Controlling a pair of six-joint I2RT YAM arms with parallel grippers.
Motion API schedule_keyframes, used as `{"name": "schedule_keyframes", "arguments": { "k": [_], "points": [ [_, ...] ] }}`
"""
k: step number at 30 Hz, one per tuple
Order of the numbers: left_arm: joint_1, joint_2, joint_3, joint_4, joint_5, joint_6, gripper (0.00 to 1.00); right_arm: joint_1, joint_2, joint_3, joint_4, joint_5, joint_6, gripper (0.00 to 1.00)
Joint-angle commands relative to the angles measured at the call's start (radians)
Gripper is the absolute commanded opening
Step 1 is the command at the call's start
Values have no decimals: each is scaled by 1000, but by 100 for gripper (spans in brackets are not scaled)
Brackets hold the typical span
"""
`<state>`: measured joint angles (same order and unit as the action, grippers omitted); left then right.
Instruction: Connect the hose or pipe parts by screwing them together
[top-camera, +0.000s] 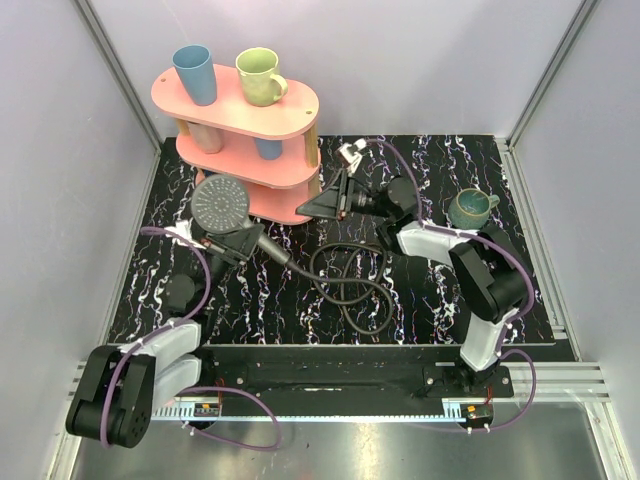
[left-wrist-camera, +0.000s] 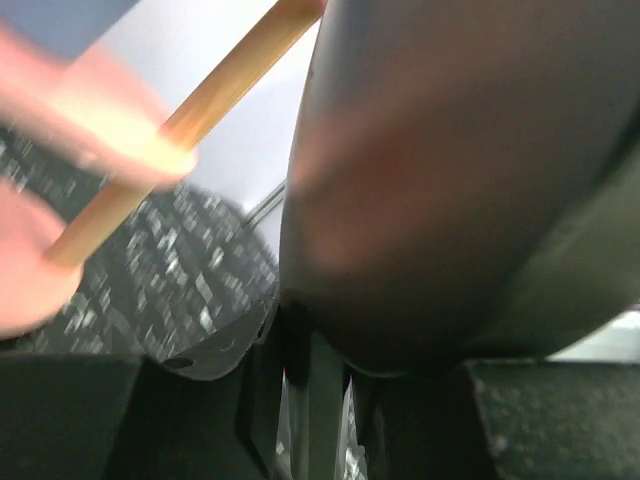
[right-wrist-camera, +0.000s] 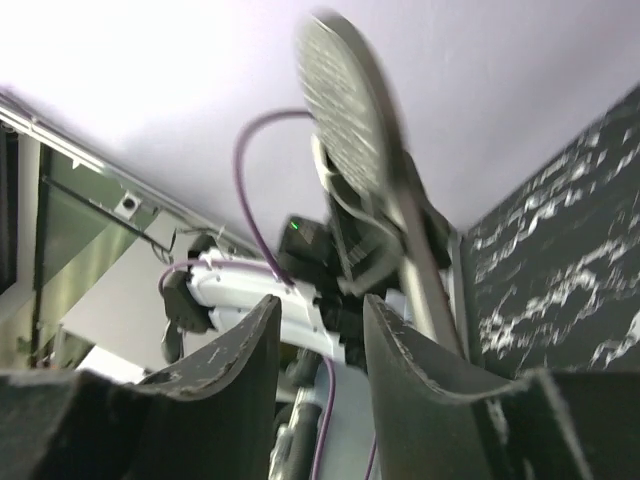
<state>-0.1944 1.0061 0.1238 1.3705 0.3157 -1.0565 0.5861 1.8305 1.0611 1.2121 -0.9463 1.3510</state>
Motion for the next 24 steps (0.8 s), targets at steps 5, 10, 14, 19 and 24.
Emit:
{"name": "schedule_keyframes", "arguments": {
  "k": [5, 10, 14, 19, 24],
  "points": [
    [4, -9, -32, 274, 53, 12, 0, -23, -66, 33, 325, 86, 4, 52],
    [4, -96, -24, 119, 39, 32, 0, -26, -128, 10, 163, 89, -189, 52],
    [4, -222, 5, -196, -6, 116, 0, -16, -252, -62, -206, 177, -605, 52],
    [3, -374, 57, -508, -114, 153, 0, 105, -439, -131, -600, 470, -1190, 56],
    [3, -437, 85, -682, -178, 132, 0, 236, -523, -274, -588, 658, -1510, 70]
  ]
}}
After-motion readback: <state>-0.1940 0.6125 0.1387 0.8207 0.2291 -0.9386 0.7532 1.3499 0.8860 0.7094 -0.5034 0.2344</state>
